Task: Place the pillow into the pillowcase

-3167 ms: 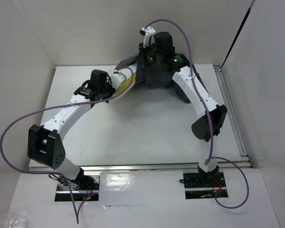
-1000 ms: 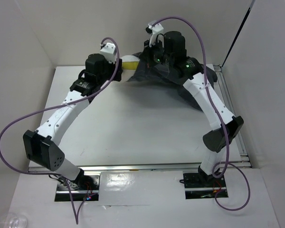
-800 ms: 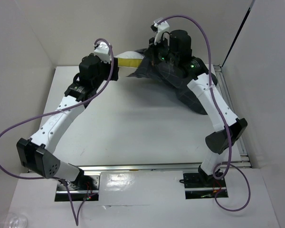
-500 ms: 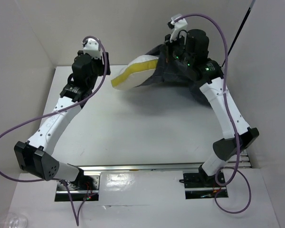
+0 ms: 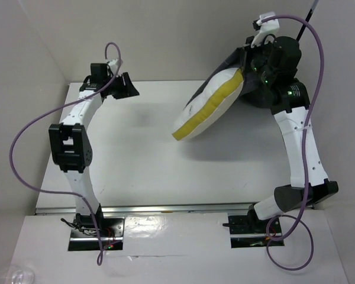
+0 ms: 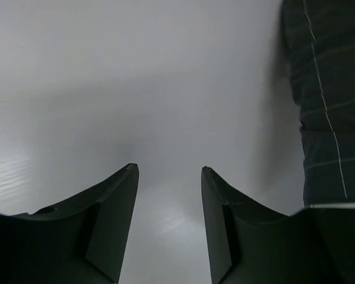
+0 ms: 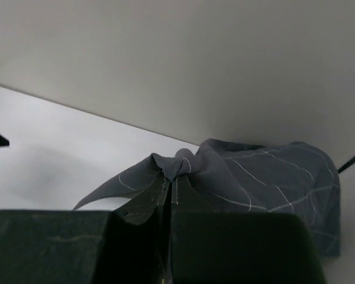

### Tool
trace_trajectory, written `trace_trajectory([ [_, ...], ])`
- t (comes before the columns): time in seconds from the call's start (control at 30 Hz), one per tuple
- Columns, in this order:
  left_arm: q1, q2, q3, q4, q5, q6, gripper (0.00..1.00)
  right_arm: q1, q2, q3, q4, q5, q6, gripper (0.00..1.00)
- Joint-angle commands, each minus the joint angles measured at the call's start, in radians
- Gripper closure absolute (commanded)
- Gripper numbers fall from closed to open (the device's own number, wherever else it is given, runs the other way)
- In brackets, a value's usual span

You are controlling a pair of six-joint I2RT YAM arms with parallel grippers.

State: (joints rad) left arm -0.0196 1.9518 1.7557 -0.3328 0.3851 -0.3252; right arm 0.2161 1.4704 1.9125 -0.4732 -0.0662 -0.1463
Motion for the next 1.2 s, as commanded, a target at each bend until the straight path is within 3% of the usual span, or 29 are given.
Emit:
trace_trajectory([
  [0.0, -0.017, 0.09, 0.061, -0.08, 0.498, -0.037, 0.41, -0.038, -0.071, -0.003, 0.11, 0.009, 0.013, 1.0],
  [0.13, -0.126, 0.102, 0.177, -0.287, 0.454, 0.127, 0.42, -0.057, -0.071, -0.013, 0.12, 0.009, 0.022, 1.0],
  [0.23, -0.21, 0.026, 0.113, -0.299, 0.355, 0.241, 0.42, -0.081, -0.061, -0.013, 0.13, -0.015, 0.046, 1.0],
  [0.4, -0.335, -0.178, -0.048, -0.206, 0.152, 0.362, 0.38, -0.133, -0.025, 0.022, 0.107, -0.072, 0.102, 1.0],
  [0.53, -0.433, -0.275, -0.18, -0.096, -0.032, 0.423, 0.37, -0.142, -0.016, 0.051, 0.088, -0.102, 0.113, 1.0],
  [0.7, -0.468, -0.321, -0.271, 0.055, -0.17, 0.456, 0.35, -0.142, -0.007, 0.091, 0.035, -0.153, 0.122, 1.0],
  [0.8, -0.468, -0.303, -0.28, 0.122, -0.209, 0.466, 0.35, -0.142, -0.016, 0.091, 0.002, -0.172, 0.122, 1.0],
  [1.17, -0.516, -0.124, -0.069, 0.178, -0.14, 0.408, 0.35, -0.164, -0.035, 0.088, -0.019, -0.218, 0.131, 1.0],
])
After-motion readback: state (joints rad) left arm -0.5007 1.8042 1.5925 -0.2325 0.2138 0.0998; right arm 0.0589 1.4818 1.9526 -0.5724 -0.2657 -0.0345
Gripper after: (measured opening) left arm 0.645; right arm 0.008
